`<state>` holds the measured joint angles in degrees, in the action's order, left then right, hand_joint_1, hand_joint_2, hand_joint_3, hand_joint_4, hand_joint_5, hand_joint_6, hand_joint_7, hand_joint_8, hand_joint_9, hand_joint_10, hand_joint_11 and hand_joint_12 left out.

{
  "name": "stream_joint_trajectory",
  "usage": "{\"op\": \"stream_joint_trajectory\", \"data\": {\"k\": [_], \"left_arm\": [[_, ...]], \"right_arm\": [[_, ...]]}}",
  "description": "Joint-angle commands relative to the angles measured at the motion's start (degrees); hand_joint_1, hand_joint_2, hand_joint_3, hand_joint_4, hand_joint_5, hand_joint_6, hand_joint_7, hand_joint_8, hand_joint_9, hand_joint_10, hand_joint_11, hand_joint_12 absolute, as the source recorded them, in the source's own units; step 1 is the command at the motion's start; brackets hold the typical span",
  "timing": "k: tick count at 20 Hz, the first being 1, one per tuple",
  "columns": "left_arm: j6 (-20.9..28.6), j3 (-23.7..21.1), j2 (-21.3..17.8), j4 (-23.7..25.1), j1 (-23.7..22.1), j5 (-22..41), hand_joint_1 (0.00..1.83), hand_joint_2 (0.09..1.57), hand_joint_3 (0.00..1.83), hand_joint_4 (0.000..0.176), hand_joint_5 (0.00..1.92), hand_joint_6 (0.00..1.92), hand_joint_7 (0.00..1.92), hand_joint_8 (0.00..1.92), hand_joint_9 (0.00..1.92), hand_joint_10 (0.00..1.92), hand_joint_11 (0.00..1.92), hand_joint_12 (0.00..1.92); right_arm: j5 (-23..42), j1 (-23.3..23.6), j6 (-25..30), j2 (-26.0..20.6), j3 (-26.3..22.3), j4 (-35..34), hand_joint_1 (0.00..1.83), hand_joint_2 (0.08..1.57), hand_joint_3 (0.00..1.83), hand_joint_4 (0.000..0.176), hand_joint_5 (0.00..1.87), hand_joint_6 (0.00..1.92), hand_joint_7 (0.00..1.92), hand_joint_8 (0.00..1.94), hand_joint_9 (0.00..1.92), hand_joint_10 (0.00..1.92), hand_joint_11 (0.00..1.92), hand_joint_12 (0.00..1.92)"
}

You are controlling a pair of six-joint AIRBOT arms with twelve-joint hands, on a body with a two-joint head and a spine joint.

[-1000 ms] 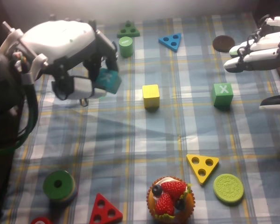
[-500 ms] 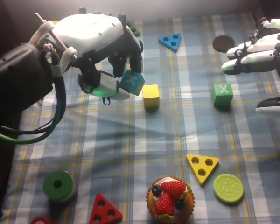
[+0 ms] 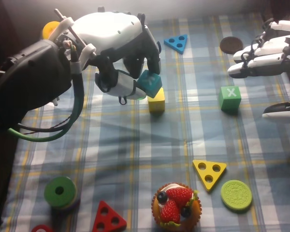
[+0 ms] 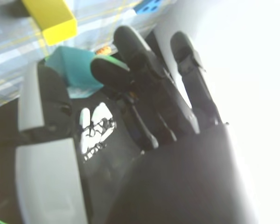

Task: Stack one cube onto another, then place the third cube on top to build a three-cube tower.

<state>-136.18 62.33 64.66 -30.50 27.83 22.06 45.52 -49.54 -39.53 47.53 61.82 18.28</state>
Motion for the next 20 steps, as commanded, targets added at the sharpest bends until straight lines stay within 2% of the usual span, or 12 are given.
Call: {"op": "stream_joint_trajectory", "data": {"k": [1,2,4,5,6,8,12,14,16,18,19,20], "left_arm": [[0.14,0.39,0.32,1.07,-0.98,5.11,1.25,1.05,0.0,0.0,1.14,0.59,1.14,0.85,1.1,0.31,0.58,0.11],[0.14,0.68,0.63,1.07,-1.05,4.65,1.26,1.04,0.0,0.0,1.18,0.48,1.13,0.89,1.06,0.38,0.57,0.13],[0.14,1.26,1.33,1.07,-1.08,4.13,1.26,1.08,0.01,0.0,1.1,0.58,1.05,1.1,0.88,0.74,0.54,0.24],[0.14,1.5,1.61,1.07,-1.08,3.8,1.12,1.06,0.0,0.063,1.1,0.74,0.97,1.02,0.81,0.91,0.5,0.42],[0.14,1.57,1.67,1.07,-1.08,3.72,1.23,1.09,0.0,0.0,1.07,0.67,1.0,1.14,0.75,0.99,0.4,0.65],[0.14,1.7,1.85,1.06,-1.08,3.59,1.26,1.09,0.0,0.0,1.09,0.6,1.02,1.14,0.74,1.03,0.27,0.91],[0.14,2.08,2.14,1.02,-1.06,2.88,1.23,1.12,0.0,0.0,0.96,0.83,0.98,1.2,0.71,1.09,0.16,1.19],[0.14,2.28,2.14,0.86,-1.05,2.64,1.23,1.13,0.0,0.0,0.95,0.85,0.97,1.22,0.67,1.1,0.14,1.29],[0.14,2.42,2.17,0.67,-1.05,2.53,1.22,1.13,0.0,0.0,0.93,0.9,0.98,1.17,0.7,1.01,0.13,1.25],[0.14,2.55,2.32,0.54,-1.05,2.49,1.24,1.13,0.0,0.0,0.98,0.79,0.96,1.25,0.69,1.16,0.17,1.32],[0.14,2.57,2.36,0.54,-1.05,2.48,1.07,1.1,0.0,0.104,1.0,0.9,0.87,1.12,0.68,1.21,0.19,1.3],[0.14,2.62,2.42,0.54,-1.06,2.46,1.03,1.1,0.0,0.162,0.99,0.95,0.85,1.09,0.68,1.23,0.19,1.23]], "right_arm": [[6.47,0.95,0.21,0.01,0.26,-1.64,0.68,1.16,0.0,0.0,0.48,0.0,0.45,0.0,0.47,0.0,0.08,1.17],[6.47,0.96,0.23,0.01,0.27,-1.6,0.69,1.16,0.0,0.0,0.48,0.0,0.44,0.0,0.47,0.0,0.07,1.18],[6.47,0.97,0.23,0.02,0.29,-1.51,0.72,1.16,0.0,0.0,0.49,0.0,0.44,0.0,0.46,0.0,0.06,1.18],[6.47,0.97,0.23,0.02,0.29,-1.44,0.71,1.16,0.0,0.0,0.49,0.0,0.45,0.0,0.47,0.0,0.07,1.18],[6.47,0.97,0.23,0.02,0.3,-1.43,0.7,1.15,0.0,0.0,0.5,0.01,0.46,0.01,0.48,0.01,0.08,1.18],[6.47,0.97,0.23,0.05,0.32,-1.42,0.67,1.16,0.0,0.0,0.49,0.0,0.45,0.0,0.47,0.0,0.08,1.19],[6.46,0.97,0.23,0.08,0.33,-1.42,0.71,1.16,0.0,0.0,0.48,0.0,0.44,0.0,0.47,0.01,0.07,1.2],[6.46,0.97,0.24,0.08,0.33,-1.42,0.71,1.16,0.0,0.0,0.48,0.0,0.43,0.0,0.46,0.0,0.05,1.19],[6.46,0.97,0.24,0.1,0.33,-1.42,0.71,1.16,0.0,0.0,0.48,0.0,0.43,0.0,0.46,0.0,0.06,1.19],[6.46,0.97,0.24,0.14,0.35,-1.42,0.73,1.16,0.0,0.0,0.49,0.0,0.43,0.0,0.46,0.0,0.06,1.19],[6.46,0.97,0.24,0.14,0.36,-1.42,0.73,1.16,0.0,0.0,0.48,0.0,0.43,0.0,0.46,0.0,0.05,1.19],[6.46,0.97,0.24,0.15,0.37,-1.42,0.72,1.16,0.0,0.0,0.49,0.0,0.43,0.0,0.46,0.0,0.05,1.19]]}}
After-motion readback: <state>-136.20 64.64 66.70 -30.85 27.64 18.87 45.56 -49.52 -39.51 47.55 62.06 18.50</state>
